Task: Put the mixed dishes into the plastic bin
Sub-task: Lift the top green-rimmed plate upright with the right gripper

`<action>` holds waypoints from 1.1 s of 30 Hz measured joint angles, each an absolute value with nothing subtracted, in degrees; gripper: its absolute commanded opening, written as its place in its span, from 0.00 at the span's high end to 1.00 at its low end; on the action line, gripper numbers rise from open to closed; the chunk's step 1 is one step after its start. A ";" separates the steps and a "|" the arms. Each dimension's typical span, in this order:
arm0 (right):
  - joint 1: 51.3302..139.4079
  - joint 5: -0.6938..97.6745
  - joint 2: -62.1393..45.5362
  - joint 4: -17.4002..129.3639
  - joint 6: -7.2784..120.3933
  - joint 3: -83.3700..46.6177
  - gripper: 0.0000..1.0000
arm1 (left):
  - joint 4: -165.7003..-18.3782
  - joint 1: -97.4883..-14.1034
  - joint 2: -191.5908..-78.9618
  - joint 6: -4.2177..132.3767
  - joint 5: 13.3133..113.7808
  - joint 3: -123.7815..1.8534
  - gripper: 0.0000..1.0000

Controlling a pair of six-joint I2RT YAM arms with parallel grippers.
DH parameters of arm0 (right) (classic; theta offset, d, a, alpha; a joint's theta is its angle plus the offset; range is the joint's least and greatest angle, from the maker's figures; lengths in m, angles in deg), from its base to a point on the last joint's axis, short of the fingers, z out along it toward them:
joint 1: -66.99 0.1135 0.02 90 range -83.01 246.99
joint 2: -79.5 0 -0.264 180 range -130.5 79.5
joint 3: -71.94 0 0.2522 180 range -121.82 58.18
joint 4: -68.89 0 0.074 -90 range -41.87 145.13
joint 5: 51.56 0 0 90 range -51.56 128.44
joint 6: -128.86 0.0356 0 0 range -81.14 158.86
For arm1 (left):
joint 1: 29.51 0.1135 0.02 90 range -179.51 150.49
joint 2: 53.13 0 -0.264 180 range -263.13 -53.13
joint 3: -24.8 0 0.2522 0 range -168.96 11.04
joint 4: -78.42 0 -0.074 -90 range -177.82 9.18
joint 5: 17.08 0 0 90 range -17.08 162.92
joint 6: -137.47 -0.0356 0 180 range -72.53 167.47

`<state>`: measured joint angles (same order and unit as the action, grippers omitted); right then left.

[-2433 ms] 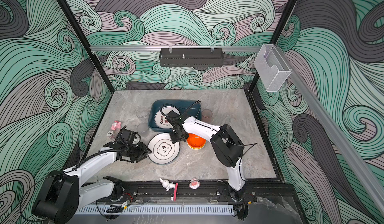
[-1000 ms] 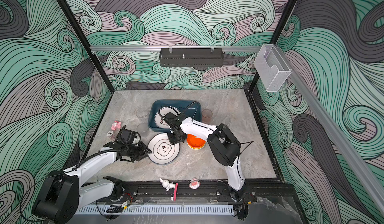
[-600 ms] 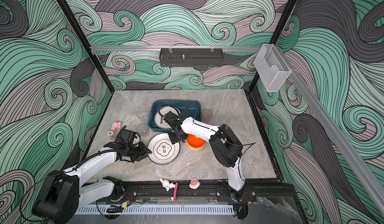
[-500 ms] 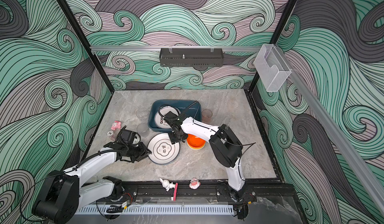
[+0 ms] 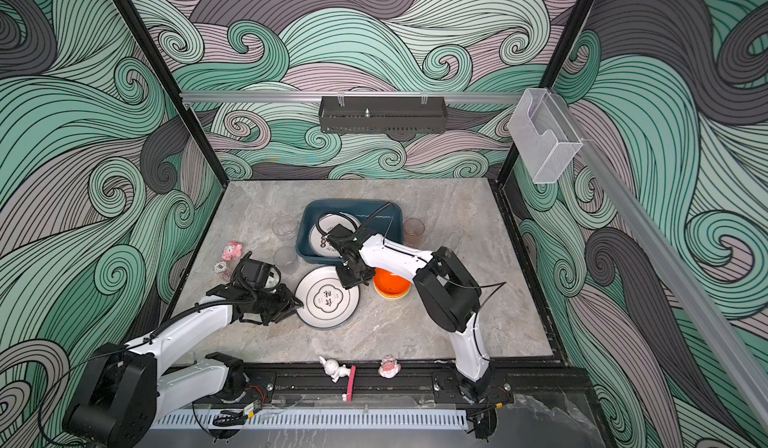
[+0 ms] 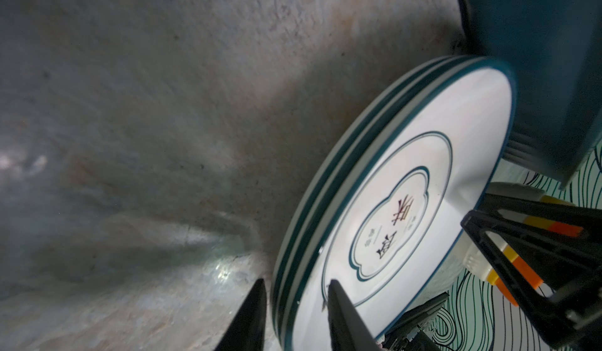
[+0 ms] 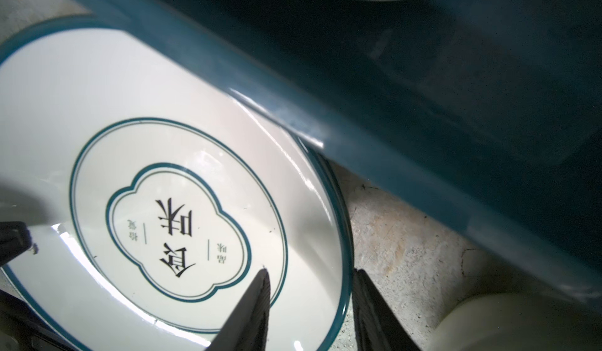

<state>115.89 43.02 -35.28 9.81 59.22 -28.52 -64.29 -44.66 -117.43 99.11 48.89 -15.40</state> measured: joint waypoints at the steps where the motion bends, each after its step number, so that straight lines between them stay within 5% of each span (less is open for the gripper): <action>1: 115.89 42.99 -35.28 9.79 59.24 -28.52 0.61 | -64.29 -44.66 -117.40 99.11 48.86 -15.40 0.65; 33: 115.93 46.97 -38.32 9.46 58.78 -30.01 0.83 | -60.33 -44.66 -112.01 99.59 48.91 -14.26 0.70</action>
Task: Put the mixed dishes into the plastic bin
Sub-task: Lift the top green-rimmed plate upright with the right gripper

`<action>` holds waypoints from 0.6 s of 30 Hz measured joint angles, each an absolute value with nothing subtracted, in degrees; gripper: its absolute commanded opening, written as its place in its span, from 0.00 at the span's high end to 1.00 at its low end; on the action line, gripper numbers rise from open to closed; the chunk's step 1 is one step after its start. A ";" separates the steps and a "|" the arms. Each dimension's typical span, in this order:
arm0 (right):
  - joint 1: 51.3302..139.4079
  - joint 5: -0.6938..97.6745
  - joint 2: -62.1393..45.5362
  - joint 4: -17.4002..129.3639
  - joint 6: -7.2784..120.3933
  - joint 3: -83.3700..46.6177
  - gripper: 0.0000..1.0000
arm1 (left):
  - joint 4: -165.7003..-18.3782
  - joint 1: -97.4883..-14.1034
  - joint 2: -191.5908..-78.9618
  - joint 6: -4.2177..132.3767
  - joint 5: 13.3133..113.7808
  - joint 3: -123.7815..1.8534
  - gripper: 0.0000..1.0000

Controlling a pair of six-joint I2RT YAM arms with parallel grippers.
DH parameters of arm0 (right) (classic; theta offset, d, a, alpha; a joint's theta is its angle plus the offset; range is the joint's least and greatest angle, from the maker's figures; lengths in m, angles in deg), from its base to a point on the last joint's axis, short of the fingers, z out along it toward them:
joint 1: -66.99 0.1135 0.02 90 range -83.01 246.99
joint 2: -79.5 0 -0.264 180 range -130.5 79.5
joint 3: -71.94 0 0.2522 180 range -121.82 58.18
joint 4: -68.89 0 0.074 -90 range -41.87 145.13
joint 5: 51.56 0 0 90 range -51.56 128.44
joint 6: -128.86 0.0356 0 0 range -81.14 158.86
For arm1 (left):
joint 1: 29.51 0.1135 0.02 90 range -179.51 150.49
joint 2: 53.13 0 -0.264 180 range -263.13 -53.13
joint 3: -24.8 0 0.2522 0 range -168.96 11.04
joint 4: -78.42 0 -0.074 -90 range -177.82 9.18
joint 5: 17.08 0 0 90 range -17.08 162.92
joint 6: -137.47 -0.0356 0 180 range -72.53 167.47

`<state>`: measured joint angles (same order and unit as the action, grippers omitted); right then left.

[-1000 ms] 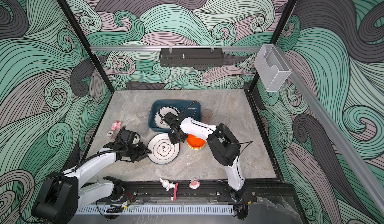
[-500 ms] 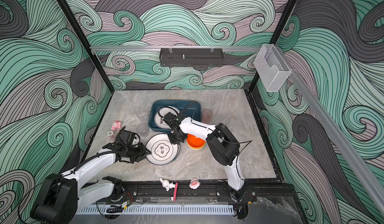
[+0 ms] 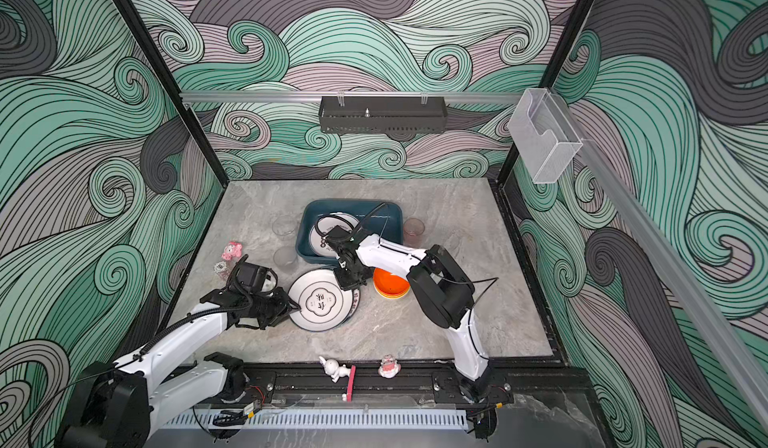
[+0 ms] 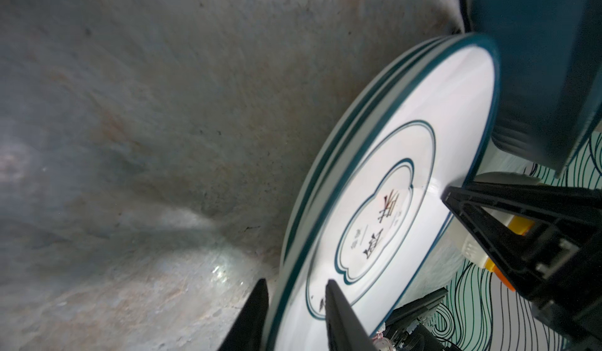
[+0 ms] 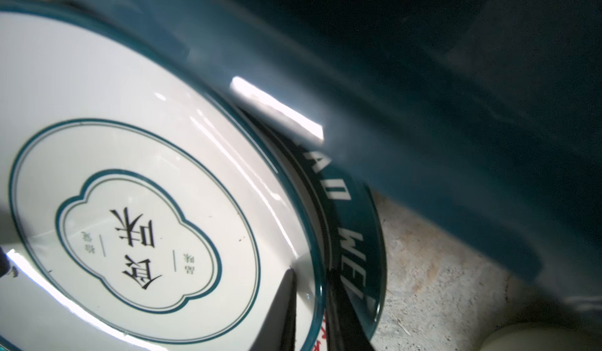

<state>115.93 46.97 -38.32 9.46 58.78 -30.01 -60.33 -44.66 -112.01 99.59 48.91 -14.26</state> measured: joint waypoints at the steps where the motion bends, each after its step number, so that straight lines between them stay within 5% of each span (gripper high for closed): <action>1: 115.93 47.06 -38.32 9.44 58.78 -30.05 0.83 | -60.16 -44.66 -111.81 99.61 48.95 -14.22 0.70; 14: 115.93 47.26 -38.34 9.42 58.76 -30.09 0.83 | -57.12 -44.66 -108.53 100.03 49.26 -14.20 0.91; 18: 115.83 46.73 -38.34 8.92 58.80 -30.09 0.76 | -57.82 -44.66 -107.26 100.03 48.49 -14.33 0.97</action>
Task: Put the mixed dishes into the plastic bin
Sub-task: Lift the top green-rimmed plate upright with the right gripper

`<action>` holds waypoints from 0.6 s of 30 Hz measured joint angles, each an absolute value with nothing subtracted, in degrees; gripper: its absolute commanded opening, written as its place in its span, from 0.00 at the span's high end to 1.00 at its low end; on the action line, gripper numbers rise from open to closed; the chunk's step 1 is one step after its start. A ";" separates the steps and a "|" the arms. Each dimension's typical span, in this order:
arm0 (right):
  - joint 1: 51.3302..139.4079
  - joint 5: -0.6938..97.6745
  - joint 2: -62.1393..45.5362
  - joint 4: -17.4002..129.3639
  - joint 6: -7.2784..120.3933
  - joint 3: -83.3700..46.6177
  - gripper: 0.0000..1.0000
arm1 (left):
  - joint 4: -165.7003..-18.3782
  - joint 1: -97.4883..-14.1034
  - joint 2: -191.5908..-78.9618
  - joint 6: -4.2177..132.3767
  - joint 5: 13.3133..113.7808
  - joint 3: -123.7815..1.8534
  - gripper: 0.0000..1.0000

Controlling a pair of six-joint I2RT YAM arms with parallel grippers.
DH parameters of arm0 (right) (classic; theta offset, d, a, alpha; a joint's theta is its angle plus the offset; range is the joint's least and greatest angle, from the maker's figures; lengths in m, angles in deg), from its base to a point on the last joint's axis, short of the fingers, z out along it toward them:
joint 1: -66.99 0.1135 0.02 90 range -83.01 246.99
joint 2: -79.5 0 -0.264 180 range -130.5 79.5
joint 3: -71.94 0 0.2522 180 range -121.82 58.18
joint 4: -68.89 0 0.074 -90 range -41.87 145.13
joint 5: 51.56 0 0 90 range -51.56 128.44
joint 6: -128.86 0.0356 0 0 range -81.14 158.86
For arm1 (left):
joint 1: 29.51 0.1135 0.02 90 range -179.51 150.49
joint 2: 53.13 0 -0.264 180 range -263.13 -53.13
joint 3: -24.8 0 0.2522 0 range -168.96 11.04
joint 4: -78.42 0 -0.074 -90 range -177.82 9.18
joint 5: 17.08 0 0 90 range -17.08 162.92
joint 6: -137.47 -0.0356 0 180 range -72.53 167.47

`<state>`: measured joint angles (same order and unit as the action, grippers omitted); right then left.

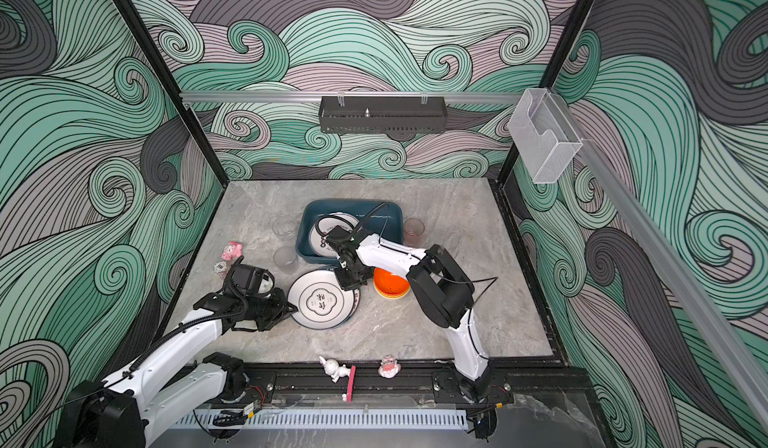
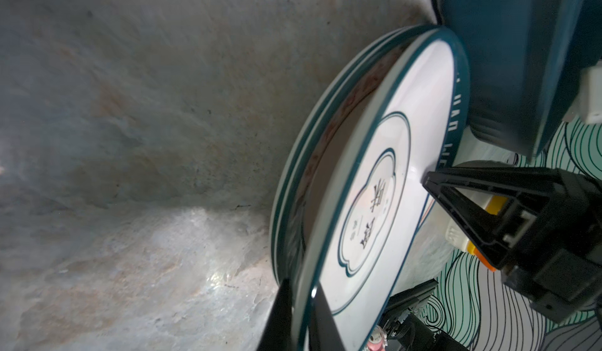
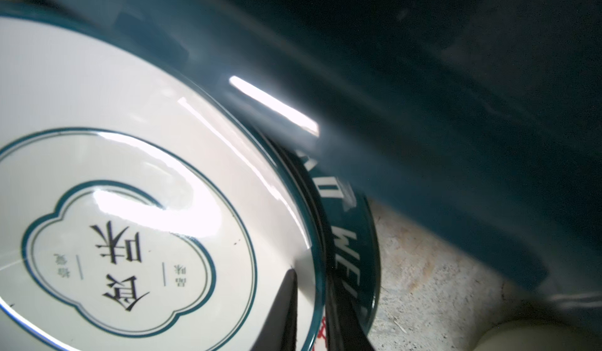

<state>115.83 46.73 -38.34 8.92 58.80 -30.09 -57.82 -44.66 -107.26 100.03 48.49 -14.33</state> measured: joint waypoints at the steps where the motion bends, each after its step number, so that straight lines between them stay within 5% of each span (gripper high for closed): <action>1: 115.87 46.71 -38.28 8.96 58.82 -30.09 0.74 | -57.86 -44.66 -107.24 100.03 48.41 -14.35 0.98; 8: 116.00 46.91 -35.04 9.02 59.06 -30.05 0.59 | -57.56 -44.66 -105.75 99.98 47.79 -15.03 1.00; 18: 115.13 46.38 -21.71 9.42 60.11 -28.56 0.54 | -51.57 -44.66 -101.99 99.74 48.71 -18.22 1.00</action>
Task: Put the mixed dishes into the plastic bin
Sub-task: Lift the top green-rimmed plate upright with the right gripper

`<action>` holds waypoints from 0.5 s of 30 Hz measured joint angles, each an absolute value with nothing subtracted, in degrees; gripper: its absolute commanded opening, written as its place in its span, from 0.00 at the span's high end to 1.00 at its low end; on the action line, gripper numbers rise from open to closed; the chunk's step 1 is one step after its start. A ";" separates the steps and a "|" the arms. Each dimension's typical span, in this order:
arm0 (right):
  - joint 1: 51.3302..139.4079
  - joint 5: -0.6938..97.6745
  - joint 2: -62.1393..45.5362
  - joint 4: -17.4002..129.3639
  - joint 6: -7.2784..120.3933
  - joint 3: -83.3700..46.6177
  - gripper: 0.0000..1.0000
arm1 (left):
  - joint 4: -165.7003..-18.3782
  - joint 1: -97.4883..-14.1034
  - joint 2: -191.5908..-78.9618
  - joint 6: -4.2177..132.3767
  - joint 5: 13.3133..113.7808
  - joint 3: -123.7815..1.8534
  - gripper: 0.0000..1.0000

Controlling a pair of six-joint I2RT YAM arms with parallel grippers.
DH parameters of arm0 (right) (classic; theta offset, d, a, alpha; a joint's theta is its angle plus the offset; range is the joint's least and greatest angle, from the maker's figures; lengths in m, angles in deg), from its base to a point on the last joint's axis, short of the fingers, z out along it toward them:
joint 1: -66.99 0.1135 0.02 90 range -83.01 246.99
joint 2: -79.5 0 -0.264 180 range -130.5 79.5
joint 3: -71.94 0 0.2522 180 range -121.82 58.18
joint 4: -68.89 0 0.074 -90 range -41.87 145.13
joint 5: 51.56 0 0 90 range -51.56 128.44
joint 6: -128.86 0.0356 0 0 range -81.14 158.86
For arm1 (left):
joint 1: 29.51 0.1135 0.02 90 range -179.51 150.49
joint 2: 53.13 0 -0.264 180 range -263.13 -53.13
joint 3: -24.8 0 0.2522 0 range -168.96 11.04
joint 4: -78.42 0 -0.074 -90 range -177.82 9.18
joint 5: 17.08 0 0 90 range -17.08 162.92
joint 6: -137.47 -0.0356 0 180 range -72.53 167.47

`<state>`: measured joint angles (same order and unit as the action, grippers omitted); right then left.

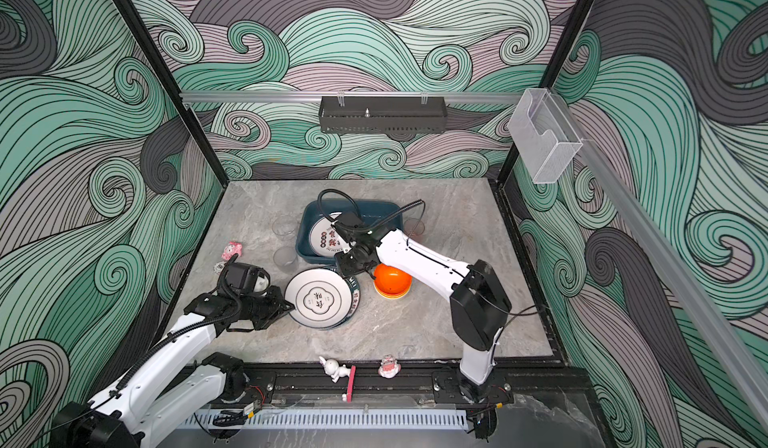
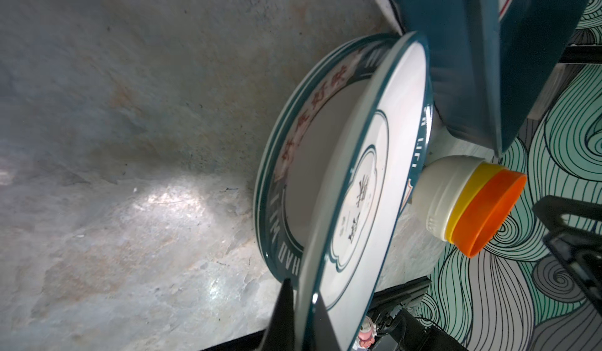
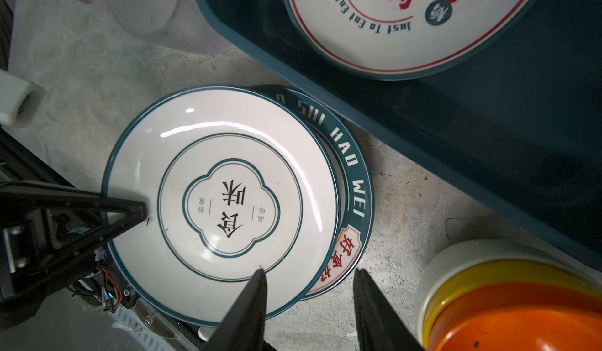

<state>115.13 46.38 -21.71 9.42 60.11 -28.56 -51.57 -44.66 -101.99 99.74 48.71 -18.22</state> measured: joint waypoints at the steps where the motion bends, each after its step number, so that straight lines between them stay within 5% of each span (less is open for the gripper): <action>1: 114.86 46.49 -20.66 9.57 60.22 -28.13 0.54 | -51.29 -44.66 -101.58 99.74 48.71 -18.81 1.00; 15: 104.04 57.16 -5.60 18.34 65.99 -13.31 0.50 | -51.39 -44.69 -98.52 100.97 45.85 -27.16 1.00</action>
